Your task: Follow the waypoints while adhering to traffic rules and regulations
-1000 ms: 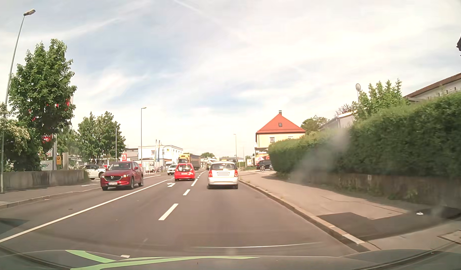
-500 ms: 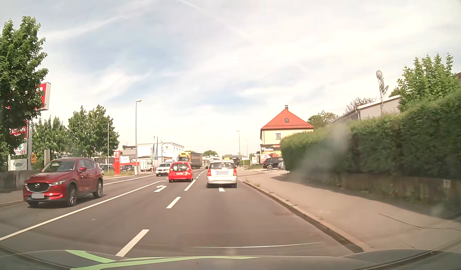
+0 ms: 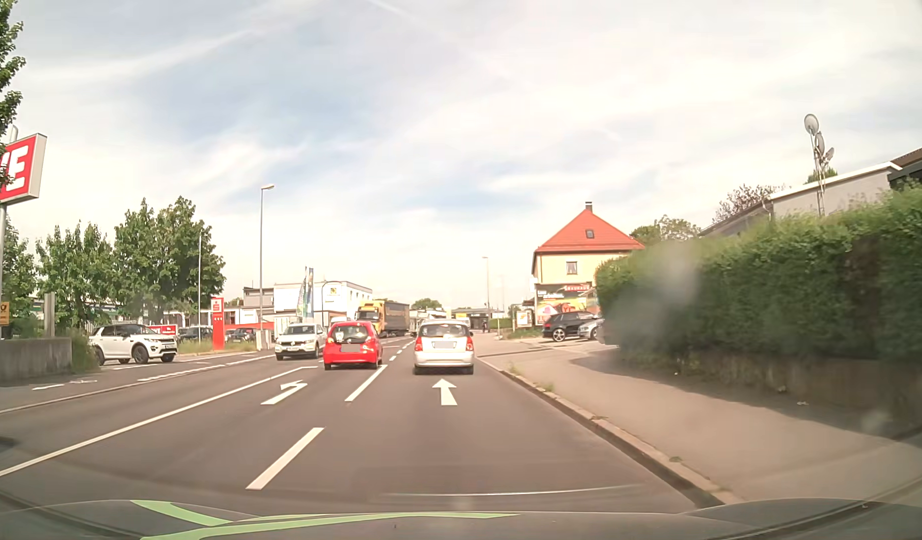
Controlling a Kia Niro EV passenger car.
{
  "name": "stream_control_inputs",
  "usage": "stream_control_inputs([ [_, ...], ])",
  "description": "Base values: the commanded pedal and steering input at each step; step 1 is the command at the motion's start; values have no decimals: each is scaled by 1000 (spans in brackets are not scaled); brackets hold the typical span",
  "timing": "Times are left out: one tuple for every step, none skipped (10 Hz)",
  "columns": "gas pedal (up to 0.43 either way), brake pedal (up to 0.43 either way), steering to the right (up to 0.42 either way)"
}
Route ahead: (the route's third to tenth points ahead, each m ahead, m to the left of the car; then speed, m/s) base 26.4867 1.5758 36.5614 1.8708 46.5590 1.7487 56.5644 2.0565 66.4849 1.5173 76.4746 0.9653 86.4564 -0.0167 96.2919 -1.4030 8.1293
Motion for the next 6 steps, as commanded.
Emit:
stream_control_inputs([
  [28, 0, -15],
  [47, 0, -15],
  [47, 0, -15],
  [59, 0, -15],
  [79, 0, -15],
  [79, 0, -14],
])
